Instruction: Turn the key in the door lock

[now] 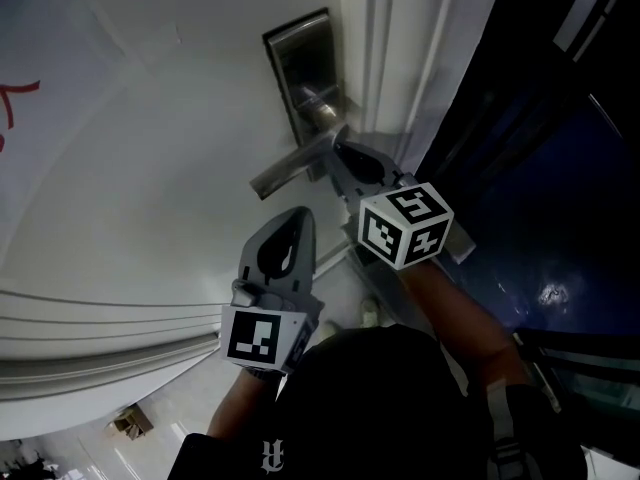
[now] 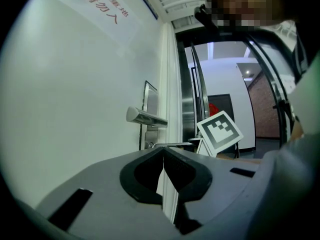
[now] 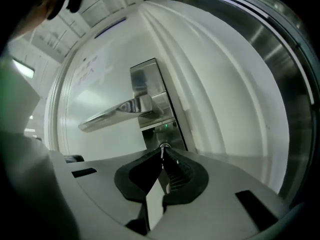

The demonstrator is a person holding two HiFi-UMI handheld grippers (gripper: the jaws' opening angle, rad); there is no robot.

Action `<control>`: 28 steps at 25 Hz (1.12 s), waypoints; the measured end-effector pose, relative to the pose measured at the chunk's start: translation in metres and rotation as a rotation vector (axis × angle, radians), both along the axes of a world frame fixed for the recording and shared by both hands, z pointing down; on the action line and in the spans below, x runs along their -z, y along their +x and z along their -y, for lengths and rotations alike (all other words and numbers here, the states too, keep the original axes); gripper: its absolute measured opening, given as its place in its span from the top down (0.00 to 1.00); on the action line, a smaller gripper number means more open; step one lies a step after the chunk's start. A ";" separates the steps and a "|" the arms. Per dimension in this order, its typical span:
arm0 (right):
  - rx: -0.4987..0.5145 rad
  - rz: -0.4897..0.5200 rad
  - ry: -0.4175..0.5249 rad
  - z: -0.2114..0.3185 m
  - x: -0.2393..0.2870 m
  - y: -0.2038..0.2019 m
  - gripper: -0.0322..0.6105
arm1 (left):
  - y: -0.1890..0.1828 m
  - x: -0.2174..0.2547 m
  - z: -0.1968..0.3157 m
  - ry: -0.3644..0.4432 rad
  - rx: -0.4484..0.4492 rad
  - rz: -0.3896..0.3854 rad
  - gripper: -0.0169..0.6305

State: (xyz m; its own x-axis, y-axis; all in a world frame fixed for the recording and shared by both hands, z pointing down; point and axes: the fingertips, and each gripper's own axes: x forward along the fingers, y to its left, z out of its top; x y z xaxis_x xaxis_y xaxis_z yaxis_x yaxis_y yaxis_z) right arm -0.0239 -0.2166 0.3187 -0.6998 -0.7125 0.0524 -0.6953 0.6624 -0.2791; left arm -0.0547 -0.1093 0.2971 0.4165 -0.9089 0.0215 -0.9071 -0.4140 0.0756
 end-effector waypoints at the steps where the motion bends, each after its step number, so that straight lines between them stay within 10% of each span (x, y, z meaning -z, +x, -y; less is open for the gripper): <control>1: 0.011 0.046 -0.041 0.000 0.000 0.000 0.91 | 0.000 0.000 0.000 0.000 0.001 0.001 0.96; 17: 0.165 0.629 -0.566 0.006 -0.011 0.008 0.90 | -0.002 -0.002 0.001 -0.010 0.021 -0.003 0.96; 21: 0.247 0.675 -0.549 0.003 -0.004 0.006 0.89 | -0.002 -0.002 0.001 -0.014 0.026 -0.004 0.96; 28: 0.268 0.431 -0.307 -0.010 0.016 0.019 0.89 | 0.003 -0.005 0.004 -0.018 0.011 -0.009 0.96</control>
State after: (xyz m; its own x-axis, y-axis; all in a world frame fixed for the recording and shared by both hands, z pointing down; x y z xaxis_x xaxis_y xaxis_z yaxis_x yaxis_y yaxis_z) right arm -0.0046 -0.2070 0.3025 -0.8571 -0.5053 -0.1003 -0.2966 0.6432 -0.7059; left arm -0.0519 -0.1133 0.3026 0.4066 -0.9130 0.0338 -0.9109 -0.4023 0.0914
